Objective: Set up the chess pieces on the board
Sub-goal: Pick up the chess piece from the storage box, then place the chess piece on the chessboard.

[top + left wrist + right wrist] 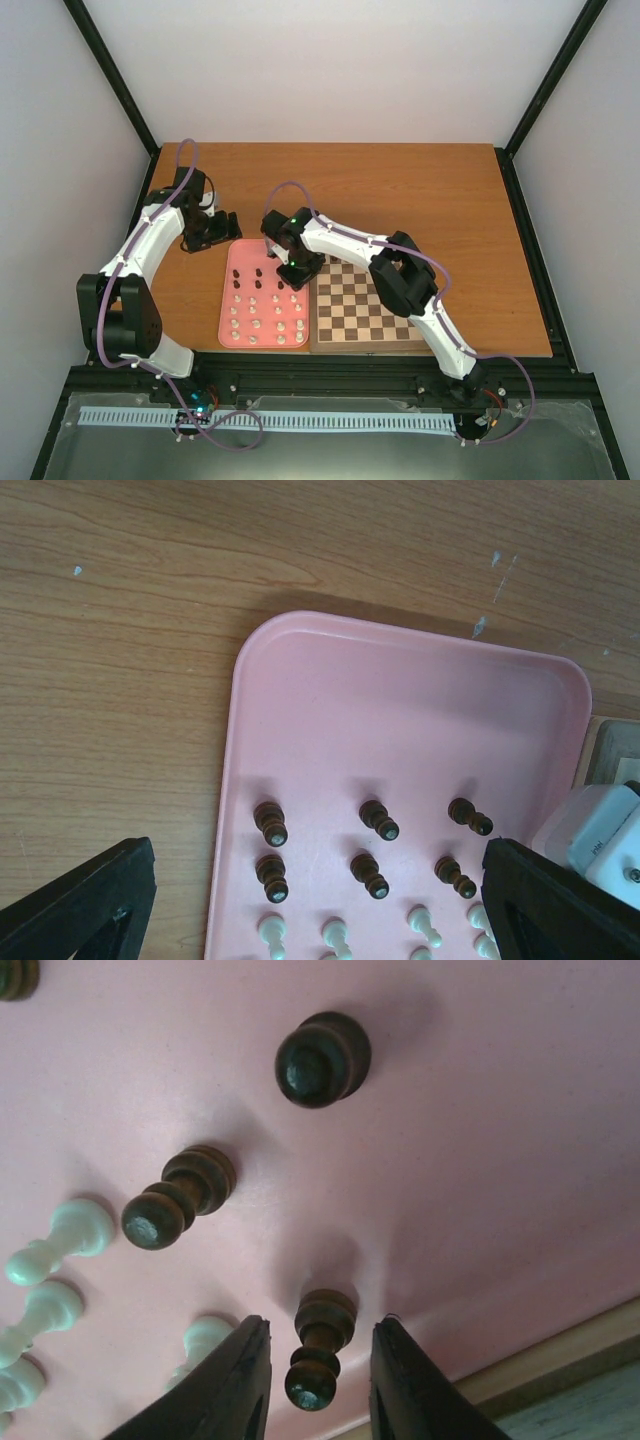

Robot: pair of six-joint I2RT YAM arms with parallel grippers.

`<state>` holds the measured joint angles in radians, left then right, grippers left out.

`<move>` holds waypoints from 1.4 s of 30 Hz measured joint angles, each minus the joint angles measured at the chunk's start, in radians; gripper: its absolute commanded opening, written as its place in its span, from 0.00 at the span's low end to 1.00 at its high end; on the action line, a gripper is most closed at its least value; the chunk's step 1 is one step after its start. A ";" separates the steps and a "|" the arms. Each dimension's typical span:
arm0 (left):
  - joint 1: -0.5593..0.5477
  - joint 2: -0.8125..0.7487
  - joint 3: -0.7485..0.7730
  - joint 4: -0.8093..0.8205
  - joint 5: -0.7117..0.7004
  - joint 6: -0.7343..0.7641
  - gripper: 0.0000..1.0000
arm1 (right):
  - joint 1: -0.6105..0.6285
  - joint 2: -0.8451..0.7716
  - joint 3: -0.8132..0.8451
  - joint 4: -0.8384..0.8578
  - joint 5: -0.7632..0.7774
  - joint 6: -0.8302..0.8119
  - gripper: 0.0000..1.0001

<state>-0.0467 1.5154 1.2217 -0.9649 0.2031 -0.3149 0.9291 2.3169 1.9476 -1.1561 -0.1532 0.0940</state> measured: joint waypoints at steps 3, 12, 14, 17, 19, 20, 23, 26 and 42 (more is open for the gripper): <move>0.000 0.000 0.000 0.000 0.000 0.000 1.00 | 0.000 0.003 0.001 -0.003 0.004 0.001 0.16; 0.000 0.000 0.000 0.000 0.001 0.000 1.00 | -0.006 0.006 0.006 -0.010 0.032 -0.003 0.03; 0.000 0.000 0.000 0.000 0.000 0.000 1.00 | -0.009 0.000 0.006 -0.008 0.043 -0.003 0.03; 0.000 0.000 0.000 0.000 0.000 0.000 1.00 | -0.021 -0.046 -0.002 -0.004 0.056 0.003 0.03; 0.000 0.000 0.000 0.000 -0.001 0.000 1.00 | -0.035 -0.111 -0.026 0.003 0.065 0.012 0.03; 0.000 0.000 0.000 0.000 -0.001 0.000 1.00 | -0.046 -0.156 -0.048 0.006 0.067 0.019 0.03; 0.000 0.000 0.000 0.000 -0.002 0.000 1.00 | -0.089 -0.294 -0.122 0.010 0.075 0.034 0.03; 0.000 0.000 0.000 0.000 -0.001 0.000 1.00 | -0.149 -0.433 -0.237 0.011 0.093 0.050 0.03; 0.000 0.039 0.002 -0.001 -0.001 0.000 1.00 | -0.431 -0.611 -0.655 0.055 0.120 0.090 0.03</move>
<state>-0.0467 1.5539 1.2232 -0.9657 0.2020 -0.3145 0.4984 1.7061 1.2922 -1.1011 -0.0334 0.1844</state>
